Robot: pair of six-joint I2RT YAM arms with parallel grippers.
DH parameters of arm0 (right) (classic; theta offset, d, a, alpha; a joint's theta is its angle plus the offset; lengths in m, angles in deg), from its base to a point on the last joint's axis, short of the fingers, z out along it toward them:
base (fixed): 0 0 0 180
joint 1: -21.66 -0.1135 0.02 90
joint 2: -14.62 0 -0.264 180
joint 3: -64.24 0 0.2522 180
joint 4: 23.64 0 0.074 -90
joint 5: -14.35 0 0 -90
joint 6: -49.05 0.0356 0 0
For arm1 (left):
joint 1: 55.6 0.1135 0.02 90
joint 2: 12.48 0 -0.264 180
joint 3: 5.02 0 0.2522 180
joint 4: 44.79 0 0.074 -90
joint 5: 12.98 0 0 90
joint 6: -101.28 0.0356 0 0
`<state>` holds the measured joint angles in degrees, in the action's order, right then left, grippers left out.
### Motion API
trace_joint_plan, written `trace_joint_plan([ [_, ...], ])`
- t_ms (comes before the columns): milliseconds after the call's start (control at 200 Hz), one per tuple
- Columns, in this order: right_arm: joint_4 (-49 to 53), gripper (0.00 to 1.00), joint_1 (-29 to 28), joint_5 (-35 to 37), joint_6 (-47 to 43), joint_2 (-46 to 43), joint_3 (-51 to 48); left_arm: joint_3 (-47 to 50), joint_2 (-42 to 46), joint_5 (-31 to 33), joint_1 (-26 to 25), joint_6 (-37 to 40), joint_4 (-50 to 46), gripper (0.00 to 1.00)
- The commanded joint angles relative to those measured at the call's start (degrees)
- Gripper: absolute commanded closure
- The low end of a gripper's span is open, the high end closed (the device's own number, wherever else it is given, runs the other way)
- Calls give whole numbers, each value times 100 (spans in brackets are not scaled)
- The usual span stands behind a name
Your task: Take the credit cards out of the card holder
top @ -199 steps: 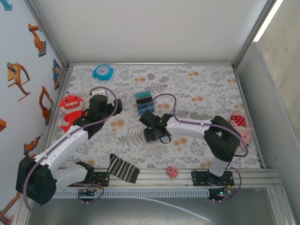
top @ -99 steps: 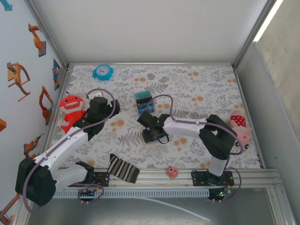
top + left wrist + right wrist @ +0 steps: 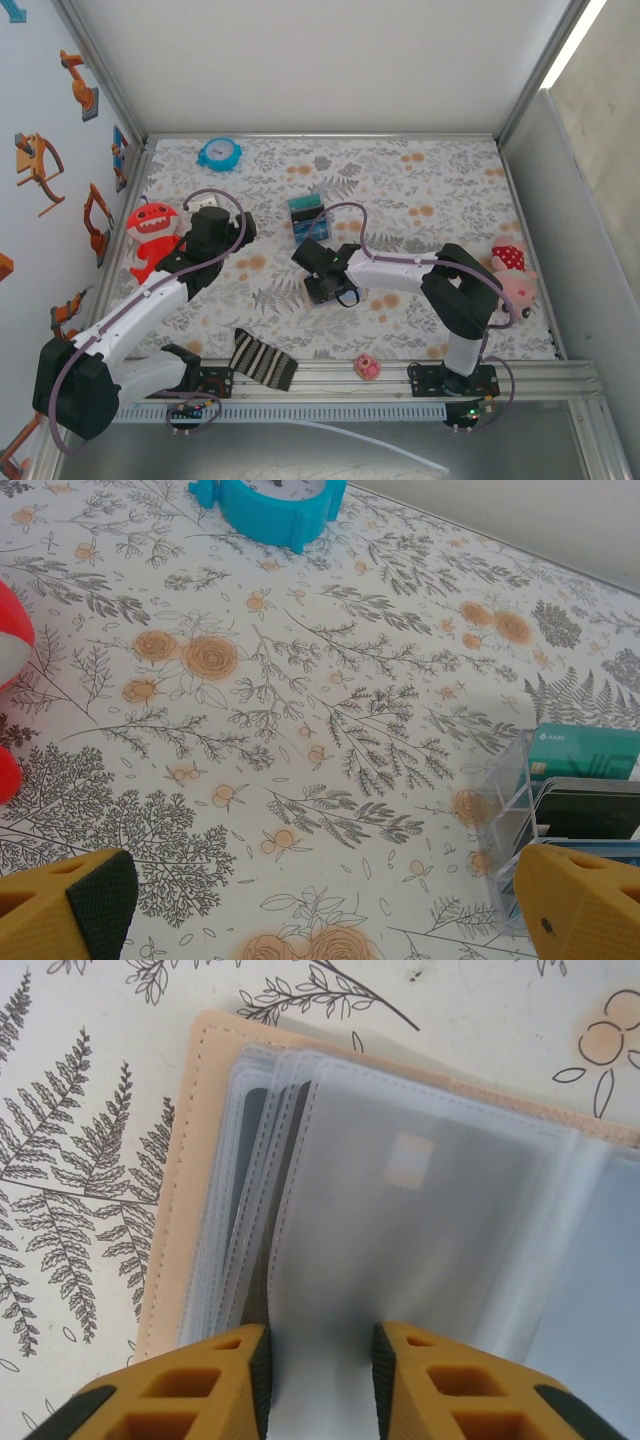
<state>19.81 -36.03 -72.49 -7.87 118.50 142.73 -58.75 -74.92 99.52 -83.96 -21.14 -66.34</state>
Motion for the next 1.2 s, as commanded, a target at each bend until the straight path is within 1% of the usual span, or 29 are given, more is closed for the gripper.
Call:
trace_joint_plan([
  [0, 102, 72, -30, 242, -9, -48, -100, 0, 100, -9, 29, -11, -82, 3],
  [150, 106, 88, -32, 365, -8, -195, -119, -79, 133, -35, 22, 49, -166, 3],
  [245, 107, 89, -32, 536, -8, -346, -158, -98, 200, -32, 15, 64, -189, 3],
  [341, 129, 88, -16, 710, 12, -492, -205, -57, 312, -73, 16, 118, -111, 3],
  [516, 224, 84, 48, 960, 53, -620, -315, 28, 502, -143, 16, 165, 21, 3],
  [766, 416, 75, 177, 1243, 116, -880, -472, 117, 605, -202, 20, 197, 90, 3],
  [1037, 375, 72, 468, 1293, 243, -1158, -862, 275, 606, -223, -81, 176, 21, 3],
  [1197, 305, 71, 664, 1163, 327, -1259, -1044, 460, 664, -85, -349, 130, 32, 3],
])
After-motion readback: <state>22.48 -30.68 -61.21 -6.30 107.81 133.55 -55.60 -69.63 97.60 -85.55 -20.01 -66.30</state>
